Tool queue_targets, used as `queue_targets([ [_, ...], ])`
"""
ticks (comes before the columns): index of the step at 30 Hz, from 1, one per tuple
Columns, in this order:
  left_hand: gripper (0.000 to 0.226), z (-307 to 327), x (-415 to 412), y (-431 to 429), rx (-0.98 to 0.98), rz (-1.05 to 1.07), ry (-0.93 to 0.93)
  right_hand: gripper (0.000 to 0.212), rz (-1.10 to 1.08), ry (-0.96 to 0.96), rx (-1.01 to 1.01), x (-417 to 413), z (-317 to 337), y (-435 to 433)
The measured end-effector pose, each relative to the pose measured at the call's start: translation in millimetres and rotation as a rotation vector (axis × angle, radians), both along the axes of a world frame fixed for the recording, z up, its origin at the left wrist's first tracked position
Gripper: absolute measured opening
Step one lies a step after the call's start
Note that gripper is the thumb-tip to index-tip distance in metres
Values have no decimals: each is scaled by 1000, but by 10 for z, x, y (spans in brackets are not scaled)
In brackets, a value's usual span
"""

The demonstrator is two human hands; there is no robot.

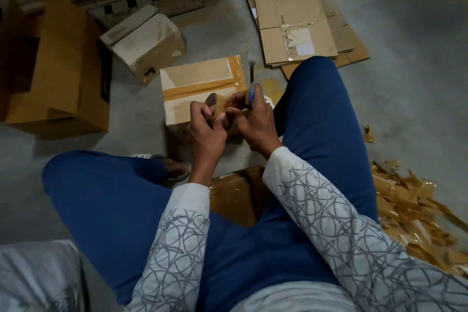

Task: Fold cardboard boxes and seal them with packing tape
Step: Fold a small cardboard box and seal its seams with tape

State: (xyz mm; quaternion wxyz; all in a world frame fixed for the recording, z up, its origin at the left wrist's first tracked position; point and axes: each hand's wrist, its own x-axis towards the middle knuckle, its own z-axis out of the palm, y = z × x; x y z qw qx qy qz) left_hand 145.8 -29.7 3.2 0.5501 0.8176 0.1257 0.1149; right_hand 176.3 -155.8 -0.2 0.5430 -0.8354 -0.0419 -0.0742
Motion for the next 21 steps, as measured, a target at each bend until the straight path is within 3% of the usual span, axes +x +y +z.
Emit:
queue_targets([
  [2, 31, -18, 15, 42, -52, 16, 2, 44, -1, -24, -35, 12, -2, -16],
  [9, 32, -28, 19, 96, -102, 10, -19, 34, 6, -117, -151, 19, -46, -20],
  [17, 31, -23, -37, 3, 108, 16, -61, 25, 43, -99, -203, -3, -17, -20],
  [21, 20, 19, -62, -66, 213, 31, -128, 31, 55, -14, -169, -34, -17, 0],
])
